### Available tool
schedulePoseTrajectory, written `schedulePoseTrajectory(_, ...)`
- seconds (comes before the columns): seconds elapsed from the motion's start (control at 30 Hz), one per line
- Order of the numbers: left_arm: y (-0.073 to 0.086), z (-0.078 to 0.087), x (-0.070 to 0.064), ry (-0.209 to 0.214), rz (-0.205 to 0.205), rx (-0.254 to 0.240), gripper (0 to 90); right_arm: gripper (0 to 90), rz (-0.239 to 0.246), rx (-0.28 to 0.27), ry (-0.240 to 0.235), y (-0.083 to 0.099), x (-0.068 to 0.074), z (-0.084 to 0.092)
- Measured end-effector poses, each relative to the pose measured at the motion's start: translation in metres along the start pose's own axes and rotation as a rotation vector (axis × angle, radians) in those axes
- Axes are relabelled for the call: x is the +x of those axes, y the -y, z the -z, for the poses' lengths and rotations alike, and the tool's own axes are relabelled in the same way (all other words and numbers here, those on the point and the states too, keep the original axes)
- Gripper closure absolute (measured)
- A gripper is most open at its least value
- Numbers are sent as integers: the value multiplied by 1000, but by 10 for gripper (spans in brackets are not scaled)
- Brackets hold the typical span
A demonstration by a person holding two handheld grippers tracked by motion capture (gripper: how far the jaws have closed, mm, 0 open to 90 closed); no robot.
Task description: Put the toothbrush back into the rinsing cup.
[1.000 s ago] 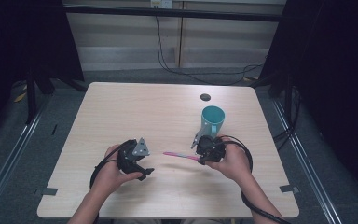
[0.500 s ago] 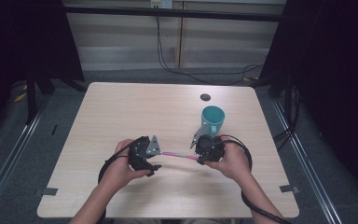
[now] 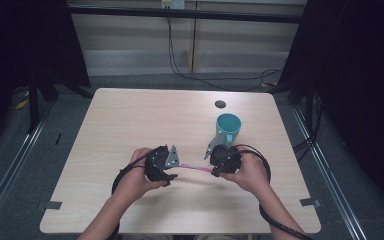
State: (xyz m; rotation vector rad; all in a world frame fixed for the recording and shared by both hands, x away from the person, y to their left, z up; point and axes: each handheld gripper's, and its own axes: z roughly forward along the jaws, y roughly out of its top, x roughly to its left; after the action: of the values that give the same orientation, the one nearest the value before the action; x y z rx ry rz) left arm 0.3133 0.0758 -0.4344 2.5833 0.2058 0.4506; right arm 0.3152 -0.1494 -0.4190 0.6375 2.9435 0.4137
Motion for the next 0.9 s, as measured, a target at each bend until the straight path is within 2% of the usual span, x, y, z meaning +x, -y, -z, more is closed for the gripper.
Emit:
schedulePoseTrajectory(0.17, -4, 1, 0, -2, -8, -9, 384, 840, 10, -1, 3, 0, 1, 1)
schedulePoseTrajectory(0.37, -7, 0, 0, 0, -32, 2, 409, 840, 18, -12, -3, -4, 2, 1)
schedulePoseTrajectory(0.43, -7, -2, 0, -1, -37, 7, 430, 840, 22, -22, -5, -5, 2, 1)
schedulePoseTrajectory(0.5, -7, -3, -1, 0, -63, 23, 464, 840, 25, -26, -2, -5, 3, 1)
schedulePoseTrajectory(0.7, -8, -6, -3, -7, -104, 49, 558, 840, 33, -23, -13, -7, 6, 0)
schedulePoseTrajectory(0.77, -9, -6, -3, -2, -112, 49, 607, 840, 34, -23, -14, -9, 7, 1)
schedulePoseTrajectory(0.9, -10, -6, -4, 1, -120, 50, 646, 840, 46, -40, -14, -11, 8, 2)
